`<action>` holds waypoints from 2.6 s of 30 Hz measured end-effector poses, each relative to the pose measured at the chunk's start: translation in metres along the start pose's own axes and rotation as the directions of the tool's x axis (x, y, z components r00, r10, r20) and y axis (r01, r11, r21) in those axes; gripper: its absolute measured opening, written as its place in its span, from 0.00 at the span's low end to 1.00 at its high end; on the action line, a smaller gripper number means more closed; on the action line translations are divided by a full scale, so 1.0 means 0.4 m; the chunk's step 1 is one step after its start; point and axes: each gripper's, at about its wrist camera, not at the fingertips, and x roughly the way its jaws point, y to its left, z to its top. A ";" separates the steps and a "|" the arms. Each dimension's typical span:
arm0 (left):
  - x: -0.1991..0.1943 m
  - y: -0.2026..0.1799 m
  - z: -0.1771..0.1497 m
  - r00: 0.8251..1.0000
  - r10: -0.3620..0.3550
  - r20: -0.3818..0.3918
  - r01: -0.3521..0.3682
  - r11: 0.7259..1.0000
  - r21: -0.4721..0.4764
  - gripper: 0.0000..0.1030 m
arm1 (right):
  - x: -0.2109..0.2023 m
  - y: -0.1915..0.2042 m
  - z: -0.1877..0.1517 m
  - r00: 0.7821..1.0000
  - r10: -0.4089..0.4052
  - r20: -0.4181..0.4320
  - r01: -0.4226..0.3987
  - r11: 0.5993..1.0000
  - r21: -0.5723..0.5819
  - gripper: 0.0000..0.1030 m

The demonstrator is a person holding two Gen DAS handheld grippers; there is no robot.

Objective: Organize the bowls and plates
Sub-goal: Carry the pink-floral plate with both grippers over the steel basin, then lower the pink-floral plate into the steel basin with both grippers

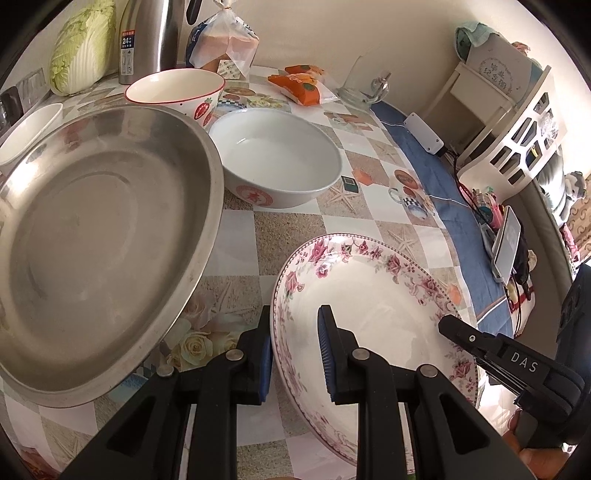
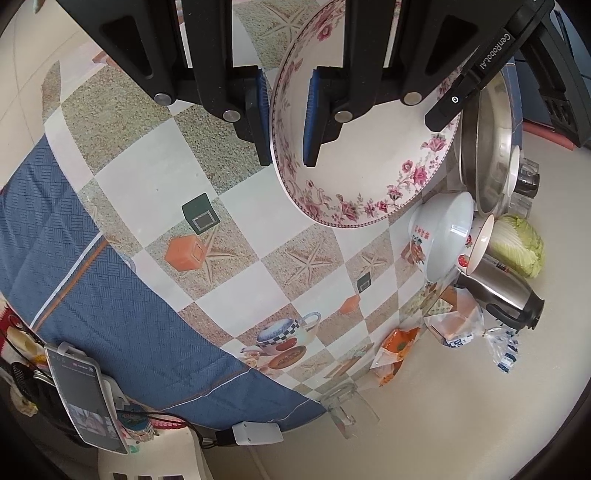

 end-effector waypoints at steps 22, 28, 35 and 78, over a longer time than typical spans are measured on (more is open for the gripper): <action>-0.083 -0.002 0.038 0.994 -0.009 0.112 0.005 0.999 0.032 0.23 | -0.060 0.056 0.000 0.994 0.026 0.102 -0.021 0.999 -0.049 0.18; -0.104 0.021 0.051 0.991 -0.022 0.135 0.021 1.000 0.008 0.23 | -0.071 0.086 0.001 0.992 0.037 0.121 -0.029 0.997 -0.069 0.18; -0.134 0.050 0.061 0.986 -0.033 0.162 0.035 0.999 -0.010 0.23 | -0.085 0.127 0.002 0.990 0.049 0.134 -0.037 0.995 -0.094 0.18; -0.265 0.486 0.108 0.957 0.160 0.242 -0.064 0.931 -0.361 0.23 | 0.083 0.596 -0.039 0.987 0.161 -0.028 -0.160 0.922 -0.352 0.18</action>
